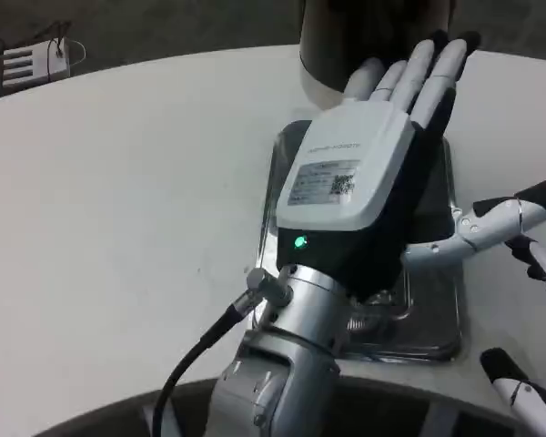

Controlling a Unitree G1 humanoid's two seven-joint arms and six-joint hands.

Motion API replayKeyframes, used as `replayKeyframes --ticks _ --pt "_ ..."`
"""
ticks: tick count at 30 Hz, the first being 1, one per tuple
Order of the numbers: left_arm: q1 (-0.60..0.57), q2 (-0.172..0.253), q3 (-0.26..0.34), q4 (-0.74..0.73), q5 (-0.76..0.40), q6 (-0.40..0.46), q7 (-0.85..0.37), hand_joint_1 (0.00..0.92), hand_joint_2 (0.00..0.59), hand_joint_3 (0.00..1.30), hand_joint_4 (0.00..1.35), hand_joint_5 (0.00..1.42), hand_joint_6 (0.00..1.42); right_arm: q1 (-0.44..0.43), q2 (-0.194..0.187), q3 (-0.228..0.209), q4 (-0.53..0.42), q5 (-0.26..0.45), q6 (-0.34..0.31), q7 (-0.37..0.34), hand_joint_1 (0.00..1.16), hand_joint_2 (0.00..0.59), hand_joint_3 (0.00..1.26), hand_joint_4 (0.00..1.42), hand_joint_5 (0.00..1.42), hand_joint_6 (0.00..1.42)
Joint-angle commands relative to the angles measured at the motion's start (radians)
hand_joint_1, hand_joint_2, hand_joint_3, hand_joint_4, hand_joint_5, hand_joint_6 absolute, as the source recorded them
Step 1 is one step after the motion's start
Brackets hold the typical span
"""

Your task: Grasp the cup under the faucet to collect the drink, then remove the cup.

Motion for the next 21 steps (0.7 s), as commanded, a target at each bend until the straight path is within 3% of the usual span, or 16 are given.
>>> replayKeyframes --ticks 1,21 --pt "0.016 0.008 -0.018 -0.009 0.013 0.001 -0.032 0.0 0.127 0.06 0.0 0.2 0.0 -0.029 0.007 0.024 0.01 0.031 0.025 0.024 0.31 0.342 0.04 0.1 0.16 0.27" --pt "0.033 0.001 -0.019 -0.044 0.037 0.018 -0.051 0.0 0.127 0.06 0.0 0.2 0.0 -0.15 0.019 0.099 0.065 0.069 0.112 0.057 0.37 0.304 0.01 0.08 0.15 0.27"
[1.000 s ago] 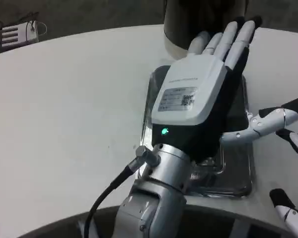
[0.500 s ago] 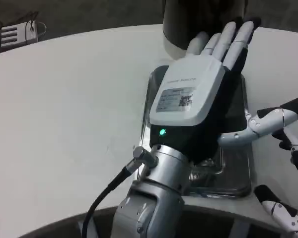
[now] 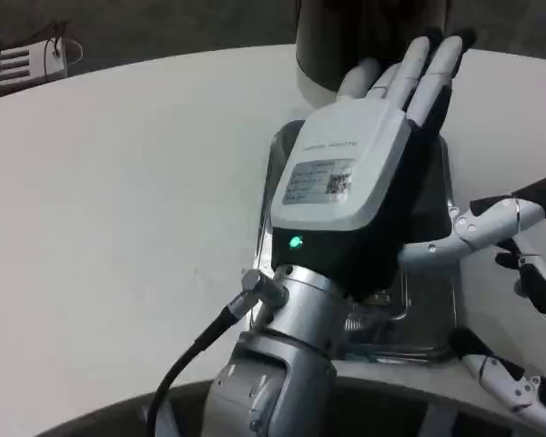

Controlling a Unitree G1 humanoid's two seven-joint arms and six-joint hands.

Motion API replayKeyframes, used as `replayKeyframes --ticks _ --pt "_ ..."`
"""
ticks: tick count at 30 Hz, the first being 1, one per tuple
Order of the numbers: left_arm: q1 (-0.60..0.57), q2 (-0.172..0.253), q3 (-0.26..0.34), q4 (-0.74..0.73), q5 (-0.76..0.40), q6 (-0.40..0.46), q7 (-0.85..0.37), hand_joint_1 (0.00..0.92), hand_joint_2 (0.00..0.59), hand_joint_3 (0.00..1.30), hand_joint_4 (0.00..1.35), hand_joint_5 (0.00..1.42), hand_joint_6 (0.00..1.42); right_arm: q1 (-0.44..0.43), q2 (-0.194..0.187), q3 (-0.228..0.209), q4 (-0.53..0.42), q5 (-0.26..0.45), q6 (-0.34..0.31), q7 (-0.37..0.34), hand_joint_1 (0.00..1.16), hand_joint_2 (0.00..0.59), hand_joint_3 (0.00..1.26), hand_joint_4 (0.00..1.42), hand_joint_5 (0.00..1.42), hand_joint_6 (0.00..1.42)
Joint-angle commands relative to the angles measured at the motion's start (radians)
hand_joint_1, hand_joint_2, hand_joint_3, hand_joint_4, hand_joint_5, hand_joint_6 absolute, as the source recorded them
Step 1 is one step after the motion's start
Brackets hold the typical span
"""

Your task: Grasp the cup under the faucet to collect the drink, then remove the cup.

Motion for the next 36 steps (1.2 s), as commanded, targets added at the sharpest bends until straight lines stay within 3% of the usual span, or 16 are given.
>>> replayKeyframes --ticks 1,19,23,33,36 --pt "0.023 0.004 -0.016 -0.015 0.007 0.002 -0.035 0.0 0.127 0.06 0.0 0.2 0.0 -0.027 0.01 0.022 0.021 0.016 0.024 0.01 0.38 0.298 0.01 0.07 0.14 0.27" --pt "0.066 0.012 -0.004 -0.093 0.03 0.003 -0.047 0.0 0.13 0.06 0.0 0.2 0.0 -0.093 0.02 0.066 0.055 0.025 0.038 0.011 0.47 0.286 0.0 0.05 0.12 0.25" --pt "0.085 0.011 0.001 -0.108 0.031 0.008 -0.047 0.0 0.129 0.0 0.0 0.14 0.0 -0.083 0.02 0.069 0.046 0.02 0.035 0.012 0.47 0.286 0.0 0.05 0.12 0.25" --pt "0.146 0.003 0.028 -0.157 0.055 -0.022 0.088 0.0 0.135 0.0 0.0 0.1 0.0 -0.079 0.019 0.067 0.043 0.027 0.039 0.015 0.47 0.29 0.0 0.05 0.12 0.25" --pt "0.176 0.002 0.05 -0.182 0.051 -0.052 0.177 0.0 0.125 0.0 0.0 0.08 0.0 -0.082 0.019 0.068 0.045 0.03 0.038 0.016 0.47 0.292 0.0 0.05 0.12 0.25"
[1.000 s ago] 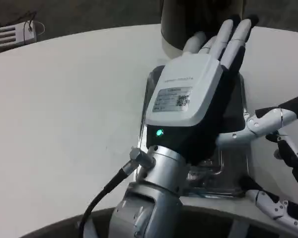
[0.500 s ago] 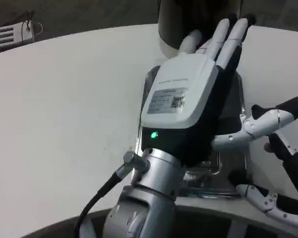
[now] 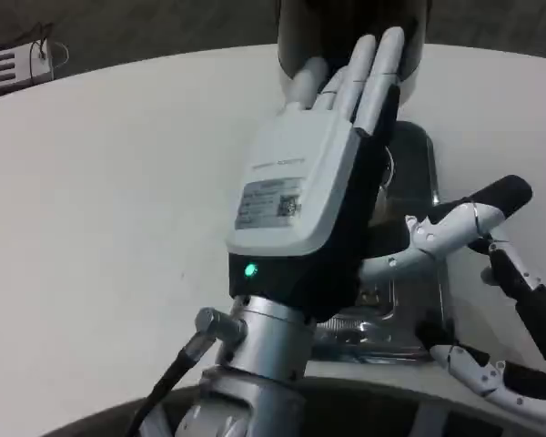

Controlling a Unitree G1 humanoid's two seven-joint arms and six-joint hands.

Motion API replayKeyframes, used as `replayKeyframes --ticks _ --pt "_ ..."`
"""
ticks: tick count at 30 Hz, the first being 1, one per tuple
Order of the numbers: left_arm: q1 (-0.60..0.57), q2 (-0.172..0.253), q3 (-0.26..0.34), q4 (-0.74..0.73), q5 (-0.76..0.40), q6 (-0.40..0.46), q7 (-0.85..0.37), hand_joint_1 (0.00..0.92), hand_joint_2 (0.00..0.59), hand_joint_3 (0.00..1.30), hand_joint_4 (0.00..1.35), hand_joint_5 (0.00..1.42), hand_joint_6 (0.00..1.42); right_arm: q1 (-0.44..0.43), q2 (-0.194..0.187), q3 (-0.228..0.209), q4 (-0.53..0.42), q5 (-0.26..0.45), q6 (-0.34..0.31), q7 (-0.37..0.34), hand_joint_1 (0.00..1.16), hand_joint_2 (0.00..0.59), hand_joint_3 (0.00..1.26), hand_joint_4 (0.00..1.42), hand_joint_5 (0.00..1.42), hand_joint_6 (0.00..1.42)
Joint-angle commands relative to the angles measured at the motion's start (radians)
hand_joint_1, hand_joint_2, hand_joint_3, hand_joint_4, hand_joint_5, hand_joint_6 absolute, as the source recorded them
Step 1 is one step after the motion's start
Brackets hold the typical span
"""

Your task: Grasp the cup under the faucet to collect the drink, then remove the cup.

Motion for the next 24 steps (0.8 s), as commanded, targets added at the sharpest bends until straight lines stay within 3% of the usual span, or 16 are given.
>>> replayKeyframes --ticks 1,5,11,24 --pt "0.052 -0.002 0.032 -0.057 0.01 -0.06 0.145 0.0 0.125 0.0 0.0 0.08 0.0 0.003 0.001 0.004 -0.004 0.006 0.005 0.004 0.47 0.292 0.0 0.05 0.12 0.25" --pt "0.1 0.004 0.045 -0.083 0.03 -0.086 0.217 0.0 0.123 0.0 0.0 0.06 0.0 0.002 0.002 0.008 0.0 0.011 0.005 0.007 0.47 0.288 0.0 0.05 0.12 0.25" --pt "0.201 0.02 0.068 -0.138 0.04 -0.081 0.185 0.0 0.117 0.0 0.0 0.08 0.0 -0.006 0.001 0.016 0.009 0.028 0.0 0.014 0.47 0.282 0.0 0.05 0.12 0.25" --pt "0.59 0.094 0.145 -0.24 0.053 -0.118 0.202 0.0 0.115 0.0 0.0 0.09 0.0 -0.076 -0.011 0.041 0.072 0.073 -0.01 0.044 0.47 0.274 0.0 0.04 0.12 0.25"
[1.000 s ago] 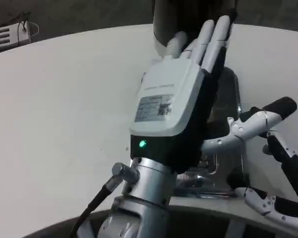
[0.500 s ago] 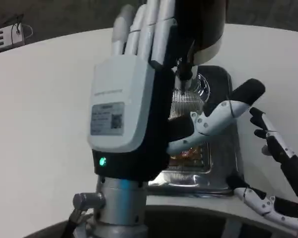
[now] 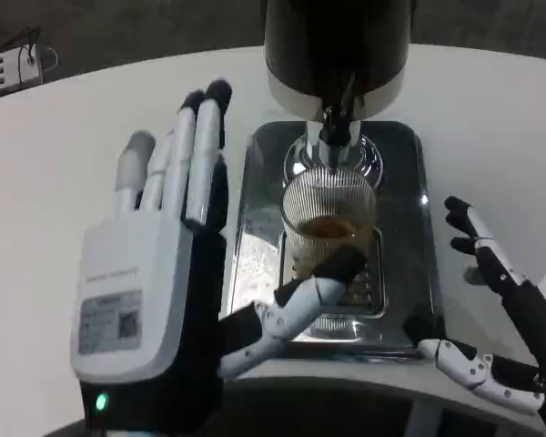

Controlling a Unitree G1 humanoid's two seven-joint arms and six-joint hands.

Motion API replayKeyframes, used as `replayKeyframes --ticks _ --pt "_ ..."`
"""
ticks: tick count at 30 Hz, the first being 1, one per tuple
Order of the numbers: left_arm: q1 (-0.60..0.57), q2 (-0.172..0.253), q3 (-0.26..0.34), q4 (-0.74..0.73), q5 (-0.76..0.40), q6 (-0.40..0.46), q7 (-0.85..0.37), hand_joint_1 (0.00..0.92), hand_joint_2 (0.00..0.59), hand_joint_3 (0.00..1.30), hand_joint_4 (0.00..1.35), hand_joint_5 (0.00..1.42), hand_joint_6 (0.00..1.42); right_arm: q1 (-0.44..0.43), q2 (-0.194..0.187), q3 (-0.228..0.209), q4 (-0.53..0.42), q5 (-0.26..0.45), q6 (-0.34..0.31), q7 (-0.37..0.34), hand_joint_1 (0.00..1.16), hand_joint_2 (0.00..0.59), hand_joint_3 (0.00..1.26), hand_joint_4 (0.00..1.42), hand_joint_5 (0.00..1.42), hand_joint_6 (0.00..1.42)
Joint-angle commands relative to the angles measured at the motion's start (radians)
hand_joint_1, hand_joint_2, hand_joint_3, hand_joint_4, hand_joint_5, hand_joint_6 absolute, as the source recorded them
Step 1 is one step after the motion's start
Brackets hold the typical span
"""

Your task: Grasp the cup under the faucet to collect the drink, then remove the cup.

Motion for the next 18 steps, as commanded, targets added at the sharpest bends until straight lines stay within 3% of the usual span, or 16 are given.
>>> replayKeyframes --ticks 1,8,18 --pt "0.149 0.026 0.019 -0.019 0.009 -0.034 0.033 0.0 0.115 0.0 0.0 0.09 0.0 -0.038 -0.008 0.017 0.036 0.029 -0.012 0.023 0.48 0.266 0.0 0.03 0.12 0.25" --pt "0.262 0.06 0.041 0.027 -0.003 -0.082 0.088 0.0 0.115 0.0 0.0 0.1 0.0 -0.107 -0.006 0.038 0.082 0.047 -0.008 0.039 0.53 0.246 0.0 0.02 0.1 0.23" --pt "0.327 0.08 0.066 0.057 -0.03 -0.12 0.098 0.0 0.116 0.0 0.0 0.11 0.0 -0.229 0.017 0.06 0.177 0.07 0.029 0.037 0.65 0.209 0.0 0.01 0.09 0.23"
